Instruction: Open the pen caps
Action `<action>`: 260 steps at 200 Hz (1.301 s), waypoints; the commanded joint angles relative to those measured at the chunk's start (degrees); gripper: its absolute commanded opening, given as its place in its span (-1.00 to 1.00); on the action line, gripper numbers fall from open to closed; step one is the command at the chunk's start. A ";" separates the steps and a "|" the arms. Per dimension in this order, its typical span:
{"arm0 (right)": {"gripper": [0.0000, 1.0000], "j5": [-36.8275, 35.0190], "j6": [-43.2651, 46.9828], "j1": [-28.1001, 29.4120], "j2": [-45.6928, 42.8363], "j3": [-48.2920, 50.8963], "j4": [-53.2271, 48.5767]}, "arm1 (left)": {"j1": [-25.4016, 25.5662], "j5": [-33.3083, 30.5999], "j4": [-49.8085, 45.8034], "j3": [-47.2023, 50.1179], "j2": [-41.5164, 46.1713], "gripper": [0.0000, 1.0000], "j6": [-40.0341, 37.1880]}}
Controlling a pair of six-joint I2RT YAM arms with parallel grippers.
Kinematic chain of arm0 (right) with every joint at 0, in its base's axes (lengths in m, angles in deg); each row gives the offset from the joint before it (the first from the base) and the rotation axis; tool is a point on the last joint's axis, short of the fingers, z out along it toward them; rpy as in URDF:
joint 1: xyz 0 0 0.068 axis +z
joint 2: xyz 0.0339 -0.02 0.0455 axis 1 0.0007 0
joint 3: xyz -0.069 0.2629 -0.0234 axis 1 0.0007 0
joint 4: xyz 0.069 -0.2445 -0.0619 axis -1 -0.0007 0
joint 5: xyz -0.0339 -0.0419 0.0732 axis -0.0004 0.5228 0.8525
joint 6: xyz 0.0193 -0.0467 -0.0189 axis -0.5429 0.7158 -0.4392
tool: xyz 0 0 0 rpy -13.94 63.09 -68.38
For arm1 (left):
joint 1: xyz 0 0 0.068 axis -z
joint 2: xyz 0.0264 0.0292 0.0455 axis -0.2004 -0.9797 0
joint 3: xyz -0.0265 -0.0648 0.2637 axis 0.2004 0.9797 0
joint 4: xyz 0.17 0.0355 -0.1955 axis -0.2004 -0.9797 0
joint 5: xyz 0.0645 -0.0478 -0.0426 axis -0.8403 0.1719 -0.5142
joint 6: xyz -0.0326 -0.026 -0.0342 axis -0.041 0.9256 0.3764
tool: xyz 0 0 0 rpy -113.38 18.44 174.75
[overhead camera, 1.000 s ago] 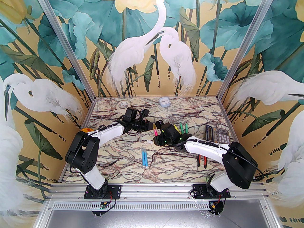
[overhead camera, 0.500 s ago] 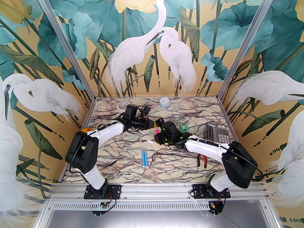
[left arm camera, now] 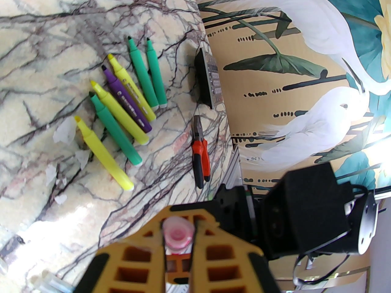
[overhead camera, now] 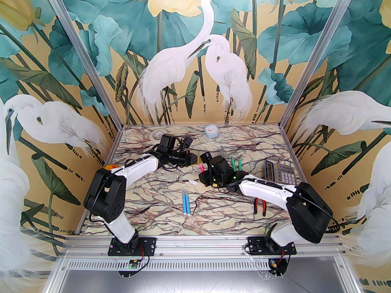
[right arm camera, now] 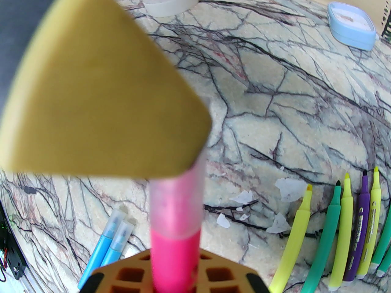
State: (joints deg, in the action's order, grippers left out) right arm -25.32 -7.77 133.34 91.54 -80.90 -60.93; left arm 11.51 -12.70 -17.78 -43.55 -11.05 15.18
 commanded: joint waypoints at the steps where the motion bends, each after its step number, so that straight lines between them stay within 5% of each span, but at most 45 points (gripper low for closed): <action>1: -1.00 1.47 1.77 -0.22 -2.11 3.65 -3.77 | -4.32 -6.09 1.12 -0.45 2.49 -1.00 1.30; 75: -1.00 0.97 1.59 -0.22 -5.16 9.14 -0.13 | -5.17 -8.36 0.08 0.35 2.75 -1.00 1.28; 138: -1.00 -7.64 -2.59 -0.22 1.06 4.21 -2.03 | 2.30 -32.08 -23.99 -5.53 -1.56 -1.00 -11.27; 260: -0.80 -14.55 -4.96 -0.22 13.32 -3.72 -5.40 | 7.87 -44.28 -30.61 -7.65 -10.54 -1.00 -11.25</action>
State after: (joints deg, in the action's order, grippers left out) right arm -36.20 -12.30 133.34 103.04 -82.15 -64.06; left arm 18.85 -53.45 -45.85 -49.28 -19.66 4.71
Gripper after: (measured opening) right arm 0.183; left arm 0.124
